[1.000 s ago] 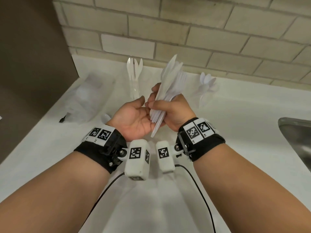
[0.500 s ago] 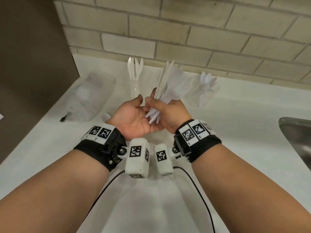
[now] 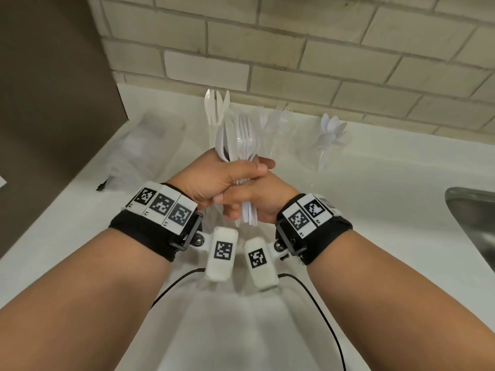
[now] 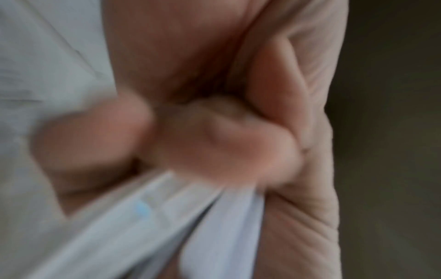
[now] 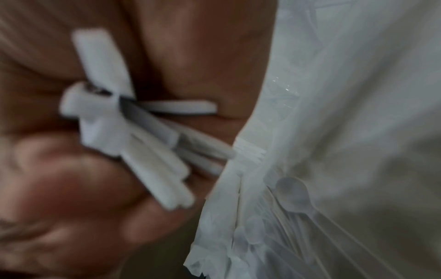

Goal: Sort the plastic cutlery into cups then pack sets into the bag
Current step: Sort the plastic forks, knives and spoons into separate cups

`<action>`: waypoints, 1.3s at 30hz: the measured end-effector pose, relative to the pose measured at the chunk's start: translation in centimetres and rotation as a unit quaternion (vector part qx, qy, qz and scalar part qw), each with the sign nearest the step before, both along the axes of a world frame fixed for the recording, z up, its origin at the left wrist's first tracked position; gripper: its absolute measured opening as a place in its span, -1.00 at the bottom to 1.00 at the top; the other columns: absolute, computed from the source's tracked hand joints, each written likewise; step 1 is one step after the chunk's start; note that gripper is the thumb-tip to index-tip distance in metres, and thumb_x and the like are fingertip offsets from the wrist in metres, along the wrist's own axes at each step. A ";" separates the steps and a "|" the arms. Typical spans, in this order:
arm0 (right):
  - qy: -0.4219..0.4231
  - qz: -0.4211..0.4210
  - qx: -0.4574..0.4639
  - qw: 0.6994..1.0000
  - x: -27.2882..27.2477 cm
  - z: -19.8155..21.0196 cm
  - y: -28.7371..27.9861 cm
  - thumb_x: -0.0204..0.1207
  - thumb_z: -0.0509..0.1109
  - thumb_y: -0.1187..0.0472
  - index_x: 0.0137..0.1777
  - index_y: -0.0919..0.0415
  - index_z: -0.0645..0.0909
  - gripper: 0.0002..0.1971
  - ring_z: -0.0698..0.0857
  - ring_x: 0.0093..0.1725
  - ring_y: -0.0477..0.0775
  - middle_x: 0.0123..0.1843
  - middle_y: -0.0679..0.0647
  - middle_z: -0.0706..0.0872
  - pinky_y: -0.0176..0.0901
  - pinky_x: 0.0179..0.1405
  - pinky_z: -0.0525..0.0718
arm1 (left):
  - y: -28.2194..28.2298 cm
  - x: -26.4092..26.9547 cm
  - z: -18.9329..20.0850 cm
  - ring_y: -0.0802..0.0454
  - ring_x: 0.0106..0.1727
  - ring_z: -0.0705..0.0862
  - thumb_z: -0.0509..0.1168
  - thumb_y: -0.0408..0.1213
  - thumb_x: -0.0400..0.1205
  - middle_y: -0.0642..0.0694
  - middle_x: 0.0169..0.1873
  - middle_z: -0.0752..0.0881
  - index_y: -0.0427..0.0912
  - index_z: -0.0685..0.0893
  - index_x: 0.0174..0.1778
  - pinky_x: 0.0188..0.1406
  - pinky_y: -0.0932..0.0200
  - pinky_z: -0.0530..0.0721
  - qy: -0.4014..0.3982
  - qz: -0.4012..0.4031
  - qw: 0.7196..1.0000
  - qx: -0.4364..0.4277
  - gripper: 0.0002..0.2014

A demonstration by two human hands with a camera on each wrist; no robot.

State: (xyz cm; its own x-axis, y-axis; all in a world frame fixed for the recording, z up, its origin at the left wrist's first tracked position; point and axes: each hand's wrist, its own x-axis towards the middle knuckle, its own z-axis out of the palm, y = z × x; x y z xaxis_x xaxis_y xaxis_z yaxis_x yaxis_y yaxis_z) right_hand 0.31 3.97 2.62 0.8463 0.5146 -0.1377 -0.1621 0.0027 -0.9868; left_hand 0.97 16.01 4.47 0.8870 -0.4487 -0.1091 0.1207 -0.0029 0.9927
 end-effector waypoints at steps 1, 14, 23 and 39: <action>-0.009 -0.003 -0.012 1.000 0.1 0.0 0.1 0.38 0.43 0.58 0.02 0.58 0.58 -0.78 0.62 -0.50 0.14 -0.17 0.73 0.56 -0.14 -0.45 0.68 | -0.1 0.1 0.0 -0.29 -0.19 0.80 0.43 -0.19 0.51 -0.18 0.05 0.81 -0.09 0.82 -0.19 -0.15 -0.34 0.74 -0.009 0.032 0.999 0.004 -0.91; -0.058 0.052 -0.140 0.987 0.0 0.6 0.2 0.42 0.51 0.38 -0.22 0.39 0.62 -0.89 0.76 -0.35 0.06 -0.40 0.16 0.74 -0.18 -0.27 0.74 | -0.1 -0.5 -0.4 -0.27 0.06 0.76 0.35 -0.15 0.57 -0.22 -0.11 0.83 -0.10 0.75 -0.49 0.04 -0.37 0.70 0.034 0.046 0.991 -0.119 -0.70; -0.278 -0.243 -0.207 0.906 2.1 4.8 -0.8 0.36 0.61 0.04 -0.26 0.02 0.57 -0.77 0.55 -0.43 -0.20 -0.29 -0.10 0.63 -0.24 -0.33 0.56 | 1.4 0.8 -2.4 0.06 -0.59 0.45 0.31 -0.14 0.65 -0.02 -0.63 0.41 -0.11 0.52 -0.29 -0.43 0.13 0.61 0.050 0.159 0.973 -0.162 -0.77; -0.318 -0.115 -0.300 0.892 3.4 5.5 0.3 0.54 0.45 0.15 -0.10 0.07 0.62 -0.95 0.57 -0.18 -0.27 -0.14 -0.09 0.63 -0.57 -0.20 0.43 | 1.9 0.1 -4.4 -0.02 -0.49 0.55 0.51 0.36 0.08 -0.05 -0.51 0.46 -0.10 0.52 -0.44 -0.38 0.08 0.67 0.023 0.024 0.992 -0.118 -0.41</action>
State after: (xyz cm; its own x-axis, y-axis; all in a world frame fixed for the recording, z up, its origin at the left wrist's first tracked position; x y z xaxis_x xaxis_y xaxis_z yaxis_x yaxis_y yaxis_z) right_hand 3.67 4.26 8.17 0.9254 0.3123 0.2148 0.3669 -0.5958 -0.7144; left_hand 1.09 17.91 0.02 0.9047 -0.4236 -0.0461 0.1595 0.2363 0.9585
